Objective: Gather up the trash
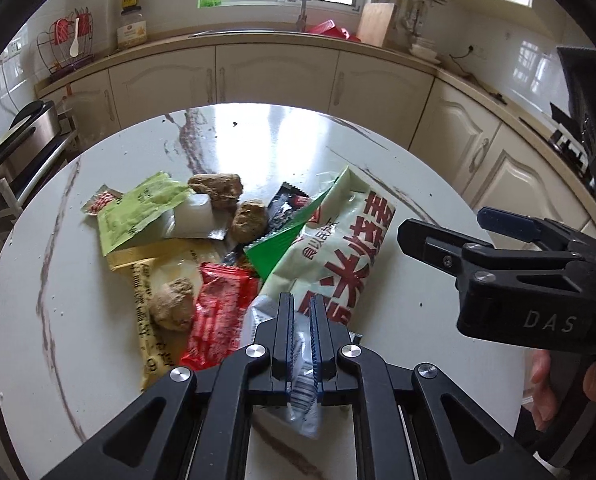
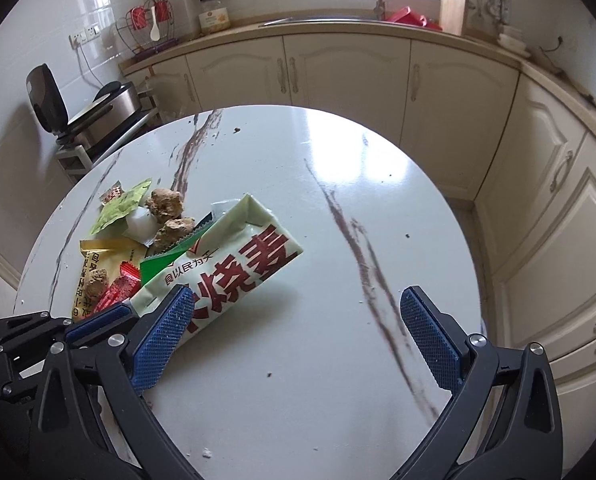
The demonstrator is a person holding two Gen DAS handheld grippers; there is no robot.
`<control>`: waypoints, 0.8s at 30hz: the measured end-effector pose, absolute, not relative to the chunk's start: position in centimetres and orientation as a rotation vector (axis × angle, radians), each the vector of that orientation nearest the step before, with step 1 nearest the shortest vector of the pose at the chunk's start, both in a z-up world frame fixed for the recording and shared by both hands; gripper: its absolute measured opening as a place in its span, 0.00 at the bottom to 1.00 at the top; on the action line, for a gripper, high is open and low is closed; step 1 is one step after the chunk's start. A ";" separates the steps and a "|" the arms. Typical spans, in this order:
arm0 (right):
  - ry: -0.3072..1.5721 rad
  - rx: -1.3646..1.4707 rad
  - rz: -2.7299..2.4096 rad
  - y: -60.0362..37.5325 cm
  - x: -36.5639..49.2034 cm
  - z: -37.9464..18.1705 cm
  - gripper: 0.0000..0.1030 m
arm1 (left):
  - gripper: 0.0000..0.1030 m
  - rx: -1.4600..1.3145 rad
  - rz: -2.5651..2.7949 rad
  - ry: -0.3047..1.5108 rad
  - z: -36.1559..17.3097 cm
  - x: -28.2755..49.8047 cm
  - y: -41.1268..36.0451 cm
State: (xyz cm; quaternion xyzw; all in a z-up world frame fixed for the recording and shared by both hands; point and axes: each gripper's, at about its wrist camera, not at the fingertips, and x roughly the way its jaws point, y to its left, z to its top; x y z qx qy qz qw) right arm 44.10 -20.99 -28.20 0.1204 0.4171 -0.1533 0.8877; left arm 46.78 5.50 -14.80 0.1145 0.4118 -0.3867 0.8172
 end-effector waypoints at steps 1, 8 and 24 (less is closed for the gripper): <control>0.865 0.252 -0.325 -21.5 43.9 -28.1 1.00 | 0.04 0.245 -0.831 0.878 -14.8 46.7 4.9; 0.859 0.243 -0.335 -24.4 43.7 -28.1 1.00 | 0.02 0.239 -0.822 0.884 -14.6 46.8 1.0; 0.847 0.217 -0.218 -24.6 43.1 -27.9 1.00 | 0.08 0.245 -0.784 0.934 -15.1 45.8 -1.5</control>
